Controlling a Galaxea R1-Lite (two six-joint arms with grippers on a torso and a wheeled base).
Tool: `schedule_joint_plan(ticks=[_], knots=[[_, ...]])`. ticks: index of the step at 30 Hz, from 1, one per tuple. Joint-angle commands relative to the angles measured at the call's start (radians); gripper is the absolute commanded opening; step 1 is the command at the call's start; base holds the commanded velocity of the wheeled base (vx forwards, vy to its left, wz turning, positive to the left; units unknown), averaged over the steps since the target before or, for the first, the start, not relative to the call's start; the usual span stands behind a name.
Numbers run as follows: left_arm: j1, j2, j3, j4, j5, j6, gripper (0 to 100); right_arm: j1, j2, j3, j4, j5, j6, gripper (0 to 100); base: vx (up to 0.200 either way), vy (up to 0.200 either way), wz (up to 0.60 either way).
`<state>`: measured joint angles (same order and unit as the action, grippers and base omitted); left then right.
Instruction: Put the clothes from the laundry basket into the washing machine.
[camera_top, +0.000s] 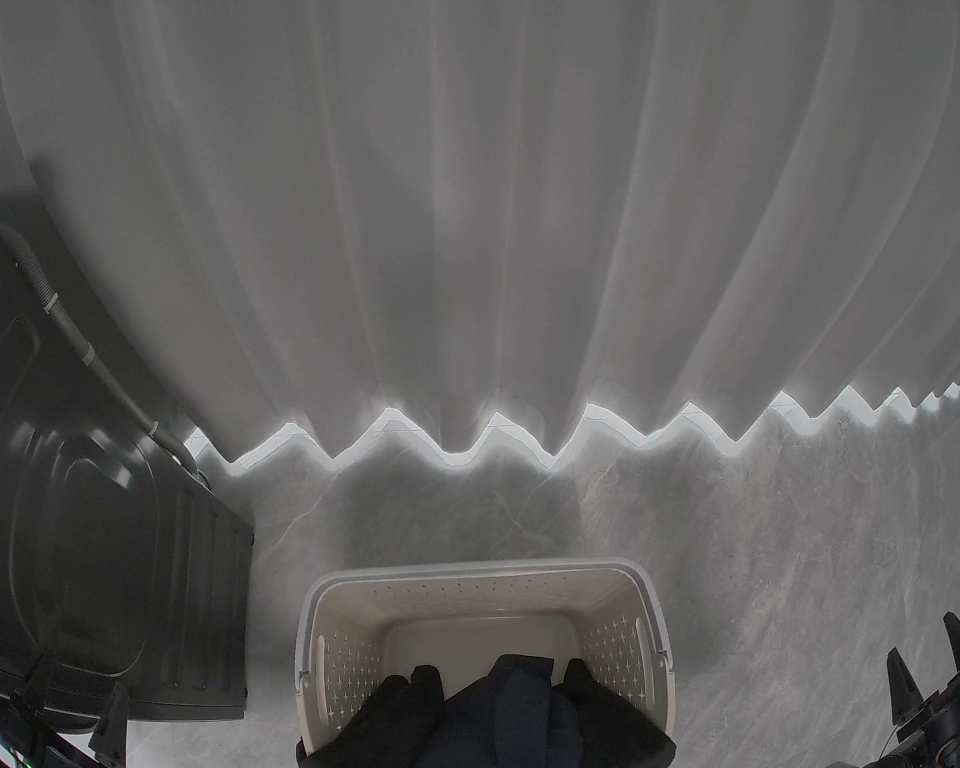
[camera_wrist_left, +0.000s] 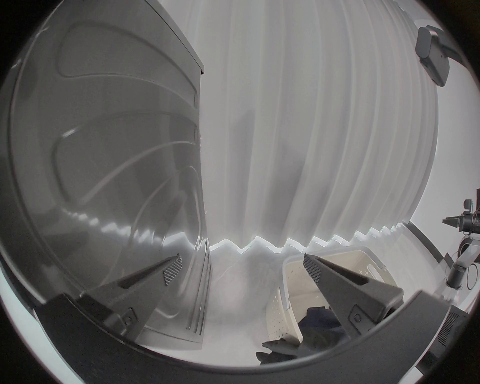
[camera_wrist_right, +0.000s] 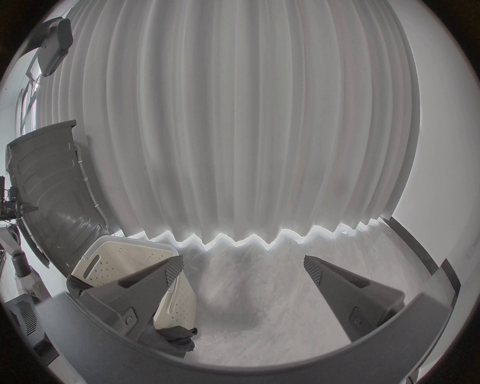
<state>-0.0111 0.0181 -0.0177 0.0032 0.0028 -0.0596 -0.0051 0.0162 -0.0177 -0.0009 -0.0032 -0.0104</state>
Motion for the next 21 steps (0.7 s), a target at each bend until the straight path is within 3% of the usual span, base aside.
schedule_joint_plan(ticks=[1, 21], knots=[[0.000, -0.017, 0.016, 0.000, 0.000, 0.000, 100, -0.001, -0.016, 0.018, -0.001, 0.000, 0.000, 100, 0.000, 0.000, 0.00], [0.000, -0.017, 0.016, 0.000, 0.000, -0.003, 100, 0.001, -0.016, 0.018, 0.001, 0.002, 0.000, 100, 0.000, 0.000, 0.00]])
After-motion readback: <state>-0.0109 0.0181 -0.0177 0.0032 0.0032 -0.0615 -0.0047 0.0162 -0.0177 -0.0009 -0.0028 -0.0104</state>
